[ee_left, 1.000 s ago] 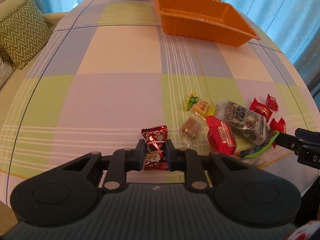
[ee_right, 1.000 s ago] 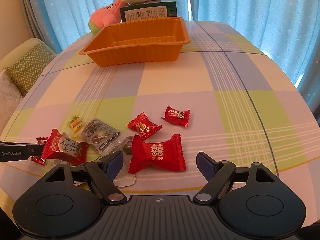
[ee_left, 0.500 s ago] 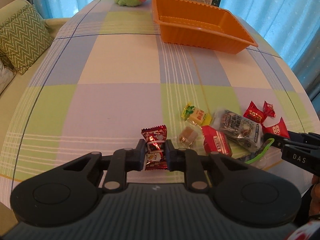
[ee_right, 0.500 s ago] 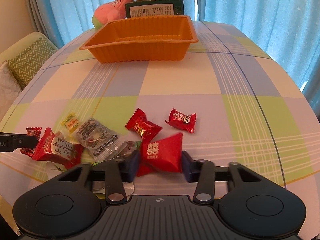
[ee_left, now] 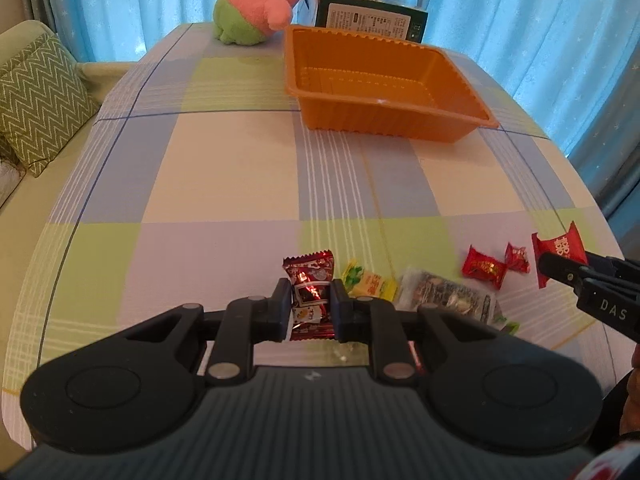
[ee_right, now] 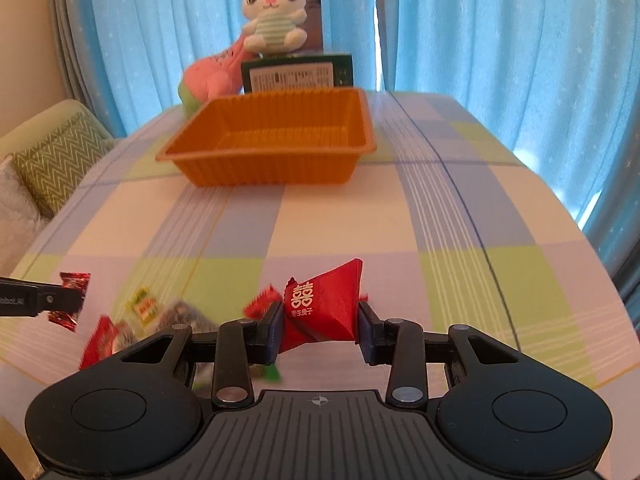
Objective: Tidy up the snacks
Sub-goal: 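Carry both candies into the orange tray and open both tools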
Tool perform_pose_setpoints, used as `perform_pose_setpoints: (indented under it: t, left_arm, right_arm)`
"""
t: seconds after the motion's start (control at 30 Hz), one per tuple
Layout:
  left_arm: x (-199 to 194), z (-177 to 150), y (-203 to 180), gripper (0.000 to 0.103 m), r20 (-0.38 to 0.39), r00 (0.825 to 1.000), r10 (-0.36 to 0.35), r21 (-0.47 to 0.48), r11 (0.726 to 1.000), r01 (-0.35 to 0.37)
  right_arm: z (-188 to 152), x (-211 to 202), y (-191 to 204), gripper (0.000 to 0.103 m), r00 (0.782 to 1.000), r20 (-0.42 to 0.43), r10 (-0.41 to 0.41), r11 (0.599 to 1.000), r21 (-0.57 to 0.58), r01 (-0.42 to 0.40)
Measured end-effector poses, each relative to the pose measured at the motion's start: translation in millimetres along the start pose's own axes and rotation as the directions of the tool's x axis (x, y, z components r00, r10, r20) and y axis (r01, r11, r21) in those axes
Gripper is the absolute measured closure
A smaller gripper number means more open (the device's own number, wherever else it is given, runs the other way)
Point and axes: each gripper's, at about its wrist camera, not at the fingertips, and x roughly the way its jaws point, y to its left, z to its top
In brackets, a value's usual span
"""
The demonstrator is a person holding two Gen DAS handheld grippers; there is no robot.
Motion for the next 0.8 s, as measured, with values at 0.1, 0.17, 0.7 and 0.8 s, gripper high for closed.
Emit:
perform_pose_setpoints:
  t: [0.1, 0.17, 0.7, 0.8]
  left_arm:
    - [4.3, 24.7, -8.6, 0.085, 0.027, 0.999, -0.026, 0.013, 1.000, 0.025]
    - [7.6, 43.4, -14.6, 0.085, 0.050, 0.998, -0.043, 0.023, 0.999, 0.042]
    - [81.4, 177.1, -27.8, 0.085, 0.129, 0.988, -0.080, 0.063, 0.995, 0.073]
    - [94.4, 186.3, -27.4, 0.085, 0.126, 0.988, -0.086, 0.059, 0.995, 0.079]
  right_arm:
    - [24.8, 6.7, -4.3, 0.065, 0.999, 0.024, 0.021, 1.000, 0.006, -0.021]
    - [43.9, 12.4, -5.5, 0.065, 0.999, 0.043, 0.033, 0.999, 0.005, -0.034]
    - [167.4, 118.3, -19.4, 0.065, 0.996, 0.042, 0.084, 0.996, 0.036, -0.085]
    - [171.6, 133.1, -19.5, 0.065, 0.995, 0.032, 0.089, 0.996, 0.026, -0.090]
